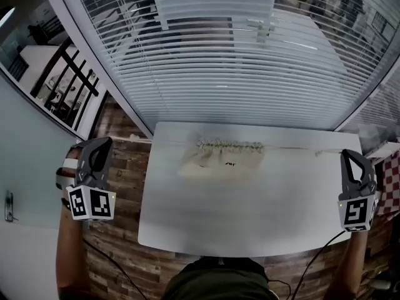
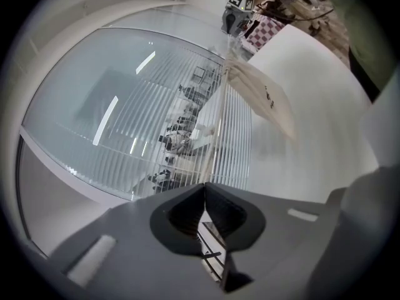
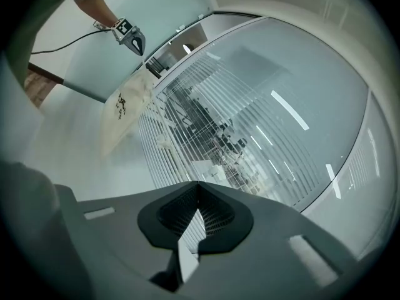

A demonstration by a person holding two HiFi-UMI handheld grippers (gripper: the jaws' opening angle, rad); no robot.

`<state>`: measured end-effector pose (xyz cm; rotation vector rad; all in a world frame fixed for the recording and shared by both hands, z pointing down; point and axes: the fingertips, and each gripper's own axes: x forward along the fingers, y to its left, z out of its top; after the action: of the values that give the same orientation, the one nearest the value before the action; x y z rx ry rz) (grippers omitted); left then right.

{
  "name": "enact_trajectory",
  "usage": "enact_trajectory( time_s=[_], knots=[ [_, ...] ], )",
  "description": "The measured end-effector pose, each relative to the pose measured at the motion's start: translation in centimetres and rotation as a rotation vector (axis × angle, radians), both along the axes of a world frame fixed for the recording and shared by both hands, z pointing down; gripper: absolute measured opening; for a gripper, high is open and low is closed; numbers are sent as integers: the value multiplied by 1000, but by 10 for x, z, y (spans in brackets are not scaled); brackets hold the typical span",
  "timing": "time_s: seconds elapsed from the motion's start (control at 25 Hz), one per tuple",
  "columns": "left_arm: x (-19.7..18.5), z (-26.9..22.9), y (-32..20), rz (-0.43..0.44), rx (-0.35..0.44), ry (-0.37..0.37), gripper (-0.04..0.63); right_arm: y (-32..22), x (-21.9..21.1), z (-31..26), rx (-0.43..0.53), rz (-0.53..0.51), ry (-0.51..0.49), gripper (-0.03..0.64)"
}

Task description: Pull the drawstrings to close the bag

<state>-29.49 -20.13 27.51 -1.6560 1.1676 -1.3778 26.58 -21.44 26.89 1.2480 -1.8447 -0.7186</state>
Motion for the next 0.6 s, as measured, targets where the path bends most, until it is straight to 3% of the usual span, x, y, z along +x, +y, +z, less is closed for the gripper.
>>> enact_trajectory(
  time_s=[0.12, 0.36, 0.6],
  knots=[
    [1, 1, -3, -15, 48, 18, 11, -2, -5, 1, 18, 8, -26, 14],
    [8, -24, 0, -46, 158, 127, 14, 5, -16, -13, 71, -7, -110, 15],
    [21, -54, -2, -26, 170, 122, 14, 6, -28, -37, 91, -23, -147, 15]
  ],
)
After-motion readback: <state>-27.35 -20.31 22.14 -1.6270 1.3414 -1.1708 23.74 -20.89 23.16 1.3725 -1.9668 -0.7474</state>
